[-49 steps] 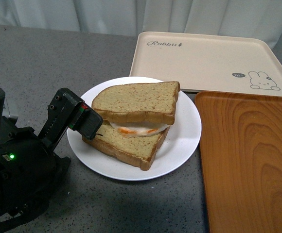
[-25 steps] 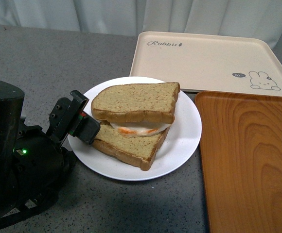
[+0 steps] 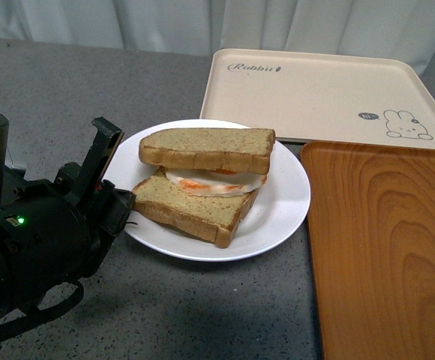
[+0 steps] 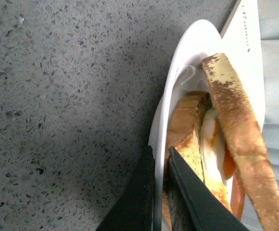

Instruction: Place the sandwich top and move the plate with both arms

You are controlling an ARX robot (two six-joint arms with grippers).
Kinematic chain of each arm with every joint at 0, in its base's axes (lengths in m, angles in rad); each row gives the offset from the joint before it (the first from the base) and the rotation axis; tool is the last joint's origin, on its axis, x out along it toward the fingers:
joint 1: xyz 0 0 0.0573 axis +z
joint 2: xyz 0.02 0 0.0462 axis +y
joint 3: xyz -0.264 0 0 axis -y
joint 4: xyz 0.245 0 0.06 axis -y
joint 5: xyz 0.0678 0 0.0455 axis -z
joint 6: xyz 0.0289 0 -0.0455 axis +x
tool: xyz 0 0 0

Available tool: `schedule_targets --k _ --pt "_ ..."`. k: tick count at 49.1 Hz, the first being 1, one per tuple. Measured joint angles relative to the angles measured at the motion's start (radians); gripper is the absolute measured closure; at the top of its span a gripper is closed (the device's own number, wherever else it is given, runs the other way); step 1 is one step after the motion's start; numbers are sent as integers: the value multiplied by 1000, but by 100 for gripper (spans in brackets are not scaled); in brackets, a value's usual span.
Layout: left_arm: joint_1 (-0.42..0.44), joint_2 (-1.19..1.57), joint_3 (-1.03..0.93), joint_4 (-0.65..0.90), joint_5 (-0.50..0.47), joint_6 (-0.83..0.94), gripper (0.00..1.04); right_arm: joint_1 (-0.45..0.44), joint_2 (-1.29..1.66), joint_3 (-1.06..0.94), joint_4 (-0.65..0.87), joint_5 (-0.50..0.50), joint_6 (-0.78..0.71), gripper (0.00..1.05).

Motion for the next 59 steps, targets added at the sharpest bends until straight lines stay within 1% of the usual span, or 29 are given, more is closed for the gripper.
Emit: schedule_targets --k 8,16,23,35,47,59 --pt "16 -84 -10 -33 -3 14 99 0 0 0 0 0 0 9" --pt "15 -215 -8 -117 -24 49 99 0 0 0 0 0 0 9" --pt "16 -259 71 -193 -27 62 99 0 0 0 0 0 0 9" --pt "19 -170 257 -270 -65 91 99 0 0 0 0 0 0 9" --pt "-27 -49 430 -371 -105 91 99 0 0 0 0 0 0 9" --pt "-75 46 563 -417 -129 77 99 0 0 0 0 0 0 9"
